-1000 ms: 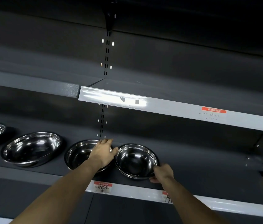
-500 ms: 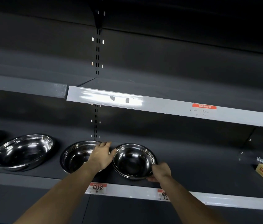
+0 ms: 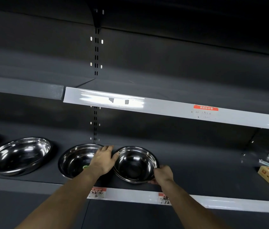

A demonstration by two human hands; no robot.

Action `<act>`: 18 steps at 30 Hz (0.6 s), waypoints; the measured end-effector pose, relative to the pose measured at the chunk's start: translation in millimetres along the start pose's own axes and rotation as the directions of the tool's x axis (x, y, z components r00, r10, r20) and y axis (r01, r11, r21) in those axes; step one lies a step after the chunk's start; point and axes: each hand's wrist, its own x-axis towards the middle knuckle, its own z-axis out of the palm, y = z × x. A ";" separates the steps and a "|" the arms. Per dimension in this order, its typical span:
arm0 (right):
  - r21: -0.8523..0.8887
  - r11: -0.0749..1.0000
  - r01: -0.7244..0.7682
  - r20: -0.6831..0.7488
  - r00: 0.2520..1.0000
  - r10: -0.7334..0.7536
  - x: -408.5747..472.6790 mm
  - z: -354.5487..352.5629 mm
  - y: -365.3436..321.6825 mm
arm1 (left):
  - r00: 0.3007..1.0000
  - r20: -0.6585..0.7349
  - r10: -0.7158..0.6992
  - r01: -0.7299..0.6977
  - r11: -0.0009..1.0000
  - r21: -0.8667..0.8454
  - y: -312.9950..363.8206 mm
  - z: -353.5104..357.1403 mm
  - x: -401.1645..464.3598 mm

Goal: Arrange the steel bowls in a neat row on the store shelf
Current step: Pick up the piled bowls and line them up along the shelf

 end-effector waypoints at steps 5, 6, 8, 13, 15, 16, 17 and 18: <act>-0.008 1.000 0.023 -0.020 1.000 -0.023 -2.2 0.6 1.7 | 1.000 0.006 -0.003 0.003 1.000 -0.023 -2.2 1.5 -0.1; -0.013 1.000 0.029 -0.026 0.999 -0.029 -2.9 0.7 1.6 | 1.000 0.005 -0.003 0.003 1.000 -0.026 -2.6 1.5 0.0; -0.016 0.999 0.043 -0.037 0.998 -0.044 -5.4 0.7 0.5 | 1.000 0.006 -0.005 0.005 1.000 -0.031 -3.0 1.5 -0.5; -0.027 0.997 0.073 -0.089 0.993 -0.075 -9.5 -0.1 -8.9 | 1.000 0.023 -0.002 0.003 1.000 -0.029 -4.1 3.6 -3.0; -0.048 0.996 0.070 -0.107 0.991 -0.075 -8.4 -3.4 -11.9 | 1.000 0.021 -0.004 0.004 1.000 -0.030 -3.3 3.3 -3.8; -0.060 0.996 0.068 -0.114 0.991 -0.074 -7.7 -5.8 -12.2 | 1.000 0.021 -0.007 0.007 0.999 -0.036 -2.8 2.8 -3.6; -0.070 0.995 0.065 -0.126 0.989 -0.074 -7.3 -8.7 -12.1 | 1.000 0.020 -0.007 0.008 0.999 -0.041 -2.3 2.2 -3.2; -0.079 0.995 0.063 -0.142 0.987 -0.073 -7.0 -12.1 -11.7 | 1.000 0.019 -0.005 0.006 0.999 -0.045 -1.9 1.7 -2.5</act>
